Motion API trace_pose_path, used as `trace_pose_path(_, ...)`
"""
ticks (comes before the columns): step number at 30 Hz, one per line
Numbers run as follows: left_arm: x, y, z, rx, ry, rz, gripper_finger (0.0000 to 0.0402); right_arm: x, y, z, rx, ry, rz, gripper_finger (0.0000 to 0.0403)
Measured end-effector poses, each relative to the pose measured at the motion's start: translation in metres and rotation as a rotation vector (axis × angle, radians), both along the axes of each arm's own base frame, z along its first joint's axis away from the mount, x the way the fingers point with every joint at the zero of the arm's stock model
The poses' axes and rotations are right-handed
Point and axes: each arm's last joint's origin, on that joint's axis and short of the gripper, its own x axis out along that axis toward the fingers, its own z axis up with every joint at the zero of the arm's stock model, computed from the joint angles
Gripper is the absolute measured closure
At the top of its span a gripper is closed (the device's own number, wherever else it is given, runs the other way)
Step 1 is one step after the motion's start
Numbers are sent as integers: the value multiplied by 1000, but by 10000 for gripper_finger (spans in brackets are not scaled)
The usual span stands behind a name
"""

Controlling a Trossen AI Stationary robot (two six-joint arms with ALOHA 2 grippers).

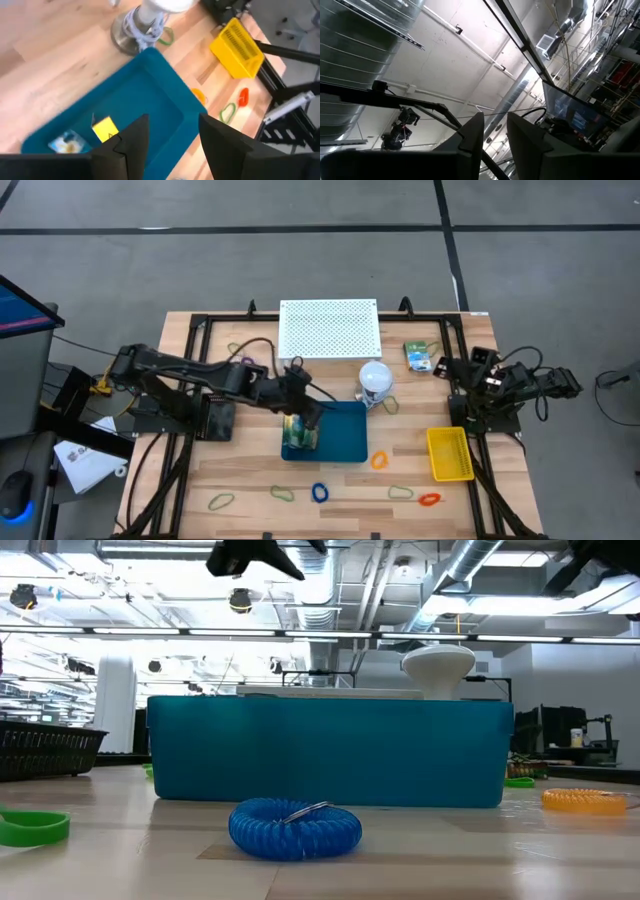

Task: Pick & Place Office Desk Supplies
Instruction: Put the crayon box into the blue bin

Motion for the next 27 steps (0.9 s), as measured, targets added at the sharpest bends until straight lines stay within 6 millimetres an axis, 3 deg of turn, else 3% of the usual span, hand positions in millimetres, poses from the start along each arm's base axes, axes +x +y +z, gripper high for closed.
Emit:
trace_pose_path(5,-15,3,14,75,-11,-56,235,-1,-2,0,63,4,-52,320)
trace_pose_path(11,-44,10,22,165,97,-30,237,-3,-3,5,13,-15,-96,320)
trace_pose_path(19,-74,18,42,285,102,-60,238,-12,-3,45,-147,-56,-208,320)
trace_pose_path(27,-97,31,61,436,57,12,240,8,2,81,-216,123,-202,320)
